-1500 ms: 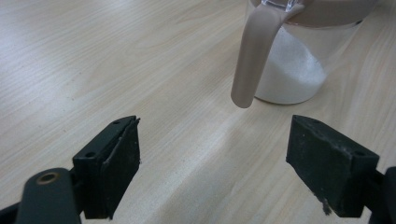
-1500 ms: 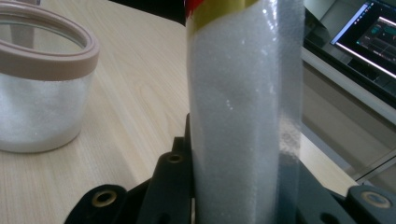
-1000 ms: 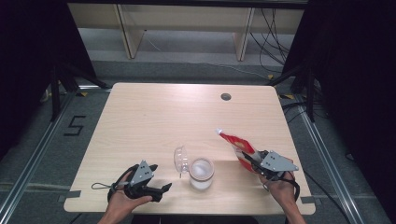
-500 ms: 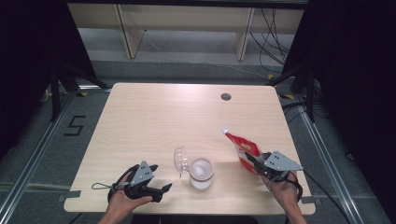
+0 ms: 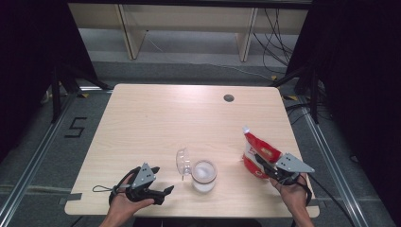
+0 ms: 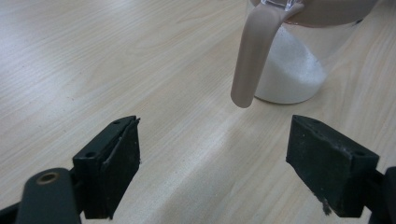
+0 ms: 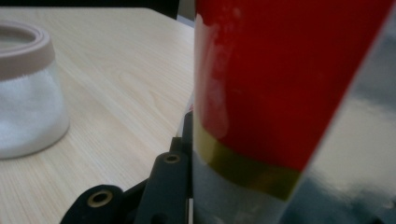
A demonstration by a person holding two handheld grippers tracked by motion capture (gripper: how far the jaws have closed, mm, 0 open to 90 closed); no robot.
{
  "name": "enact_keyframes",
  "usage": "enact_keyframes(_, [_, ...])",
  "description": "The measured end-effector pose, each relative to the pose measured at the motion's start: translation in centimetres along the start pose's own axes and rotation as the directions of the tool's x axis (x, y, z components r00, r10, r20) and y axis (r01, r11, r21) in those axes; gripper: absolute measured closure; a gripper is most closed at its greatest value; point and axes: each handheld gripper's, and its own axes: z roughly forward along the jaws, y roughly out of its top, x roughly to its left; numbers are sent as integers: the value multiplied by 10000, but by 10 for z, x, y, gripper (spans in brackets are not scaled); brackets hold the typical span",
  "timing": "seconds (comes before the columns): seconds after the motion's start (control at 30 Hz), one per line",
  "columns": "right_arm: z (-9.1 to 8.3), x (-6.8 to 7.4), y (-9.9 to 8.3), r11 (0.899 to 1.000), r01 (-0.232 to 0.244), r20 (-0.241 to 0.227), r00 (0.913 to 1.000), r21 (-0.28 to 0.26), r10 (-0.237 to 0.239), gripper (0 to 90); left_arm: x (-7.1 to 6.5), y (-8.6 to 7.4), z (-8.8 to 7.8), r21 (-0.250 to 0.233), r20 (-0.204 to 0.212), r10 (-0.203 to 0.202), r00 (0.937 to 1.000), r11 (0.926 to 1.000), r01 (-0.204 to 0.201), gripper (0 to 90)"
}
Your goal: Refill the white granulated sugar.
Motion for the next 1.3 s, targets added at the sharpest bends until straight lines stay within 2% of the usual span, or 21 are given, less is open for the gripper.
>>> enact_keyframes(0.07, [1, -1, -1, 9995, -247, 63, 9997, -187, 248, 765, -1, 0, 0, 14, 78, -73, 9999, 10000, 73, 171])
enact_keyframes(0.1, [0, -2, -1, 9998, -97, 19, 10000, -154, 98, 765, -1, -1, 2, -93, 68, -94, 9999, 9999, 95, 171])
enact_keyframes(0.13, [0, -1, -1, 9996, -284, -137, 9995, -45, 283, 764, -1, -1, 2, -77, 49, -101, 9999, 9999, 101, 171])
enact_keyframes(0.17, [0, -2, -1, 9998, -159, -7, 9999, -119, 159, 762, -1, -1, 1, -53, 43, -93, 9999, 9999, 93, 171])
enact_keyframes(0.3, [-2, -1, -2, 9990, -423, 20, 9991, -109, 423, 740, -1, 0, 0, -20, 47, -79, 10000, 10000, 79, 171])
enact_keyframes(0.43, [-2, 1, -2, 9974, -714, 175, 9973, -128, 716, 679, -1, 0, 0, -22, 41, -90, 10000, 10000, 90, 171])
enact_keyframes(0.5, [-4, 3, -1, 9945, -1044, 90, 9945, 19, 1044, 646, 0, 0, 0, -35, 33, -94, 10000, 9999, 94, 171])
enact_keyframes(0.57, [-4, 0, -1, 9975, -691, 203, 9974, -151, 694, 608, 0, 0, 0, -27, 24, -49, 10000, 10000, 49, 171])
enact_keyframes(0.6, [-5, 3, -1, 9923, -1234, 237, 9920, -140, 1237, 582, 0, 0, 0, -22, 26, -47, 10000, 10000, 47, 171])
enact_keyframes(0.63, [-6, 3, 0, 9921, -1249, 134, 9921, -118, 1250, 563, 0, 0, 0, -26, 26, -51, 10000, 10000, 51, 171])
enact_keyframes(0.67, [-7, 5, 1, 9876, -1555, 132, 9877, -204, 1558, 538, 0, -1, 0, -26, 25, -88, 10000, 10000, 88, 171])
enact_keyframes(0.77, [-8, 6, 3, 9918, -1273, 219, 9916, -142, 1276, 448, 0, 0, 0, -25, 35, -85, 10000, 10000, 86, 171])
enact_keyframes(0.8, [-9, 6, 3, 9912, -1325, 268, 9908, -24, 1325, 409, 0, 0, 0, -40, 83, -35, 10000, 10000, 35, 171])
enact_keyframes(0.87, [-11, 5, 2, 9891, -1447, 491, 9881, -262, 1458, 377, 1, 0, 0, 108, 14, 160, 9999, 9998, -160, 171])
enact_keyframes(0.9, [-12, 7, 3, 9855, -1675, 434, 9847, -272, 1685, 358, 0, 0, 0, -34, 114, -16, 9999, 10000, 16, 171])
enact_keyframes(0.93, [-13, 6, 3, 9875, -1563, 329, 9871, -219, 1570, 354, 1, 0, 0, 62, 11, 117, 9999, 9999, -117, 171])
enact_keyframes(0.97, [-14, 8, 3, 9870, -1601, 405, 9862, -158, 1606, 356, 0, 0, 0, -35, 31, -52, 10000, 10000, 53, 171])
enact_keyframes(1.0, [-16, 9, 4, 9883, -1522, 438, 9874, -53, 1523, 358, 1, 0, -1, 95, 28, 85, 10000, 9999, -85, 171])
enact_keyframes(1.03, [-17, 10, 4, 9898, -1424, 489, 9887, 50, 1419, 357, 0, 0, 0, -32, 26, -62, 10000, 10000, 62, 171])
enact_keyframes(1.07, [-19, 11, 4, 9867, -1626, 593, 9850, 57, 1620, 355, 1, 0, 0, -32, 61, -14, 10000, 10000, 14, 171])
enact_keyframes(1.3, [-36, 13, 2, 9852, -1709, 817, 9821, 113, 1695, 339, 0, 0, 0, -54, 69, -32, 10000, 10000, 33, 171])
